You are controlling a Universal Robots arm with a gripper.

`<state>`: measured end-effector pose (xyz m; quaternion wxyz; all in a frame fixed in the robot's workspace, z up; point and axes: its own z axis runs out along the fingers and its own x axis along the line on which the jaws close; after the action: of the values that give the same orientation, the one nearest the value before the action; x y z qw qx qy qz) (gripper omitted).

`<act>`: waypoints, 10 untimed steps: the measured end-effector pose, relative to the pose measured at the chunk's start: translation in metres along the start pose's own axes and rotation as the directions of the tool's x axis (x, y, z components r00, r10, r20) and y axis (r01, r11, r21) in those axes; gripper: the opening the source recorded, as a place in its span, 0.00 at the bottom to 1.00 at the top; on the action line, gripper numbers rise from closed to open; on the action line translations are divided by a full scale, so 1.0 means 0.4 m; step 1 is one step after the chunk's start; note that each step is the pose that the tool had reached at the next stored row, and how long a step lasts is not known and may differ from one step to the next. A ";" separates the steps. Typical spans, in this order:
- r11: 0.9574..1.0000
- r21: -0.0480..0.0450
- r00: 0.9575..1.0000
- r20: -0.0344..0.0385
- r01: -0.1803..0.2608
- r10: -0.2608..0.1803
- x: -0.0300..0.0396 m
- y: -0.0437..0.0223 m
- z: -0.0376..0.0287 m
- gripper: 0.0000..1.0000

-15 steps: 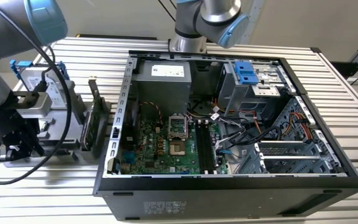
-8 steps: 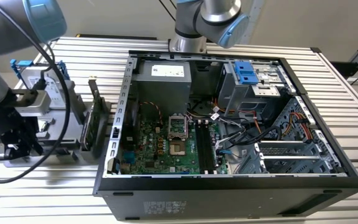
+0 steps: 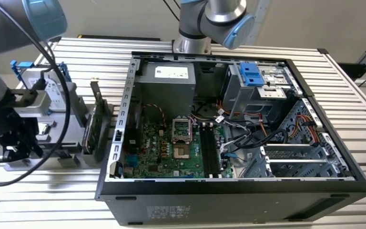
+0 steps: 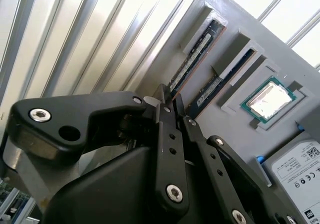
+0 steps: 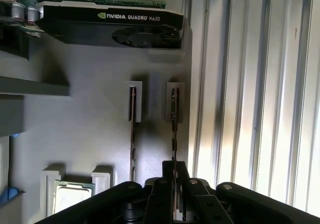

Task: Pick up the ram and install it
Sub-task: 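Pick up the ram and move it above insertion slot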

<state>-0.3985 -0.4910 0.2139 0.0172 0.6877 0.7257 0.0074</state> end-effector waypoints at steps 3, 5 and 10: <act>1.000 0.000 1.000 0.000 0.000 0.000 0.000 0.000 -0.005 0.00; 1.000 0.000 1.000 0.000 0.000 0.000 0.000 0.000 -0.008 0.00; 1.000 0.000 1.000 0.000 0.000 0.000 0.000 0.001 -0.016 0.00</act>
<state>-0.3985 -0.4909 0.2204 0.0172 0.6877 0.7257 0.0075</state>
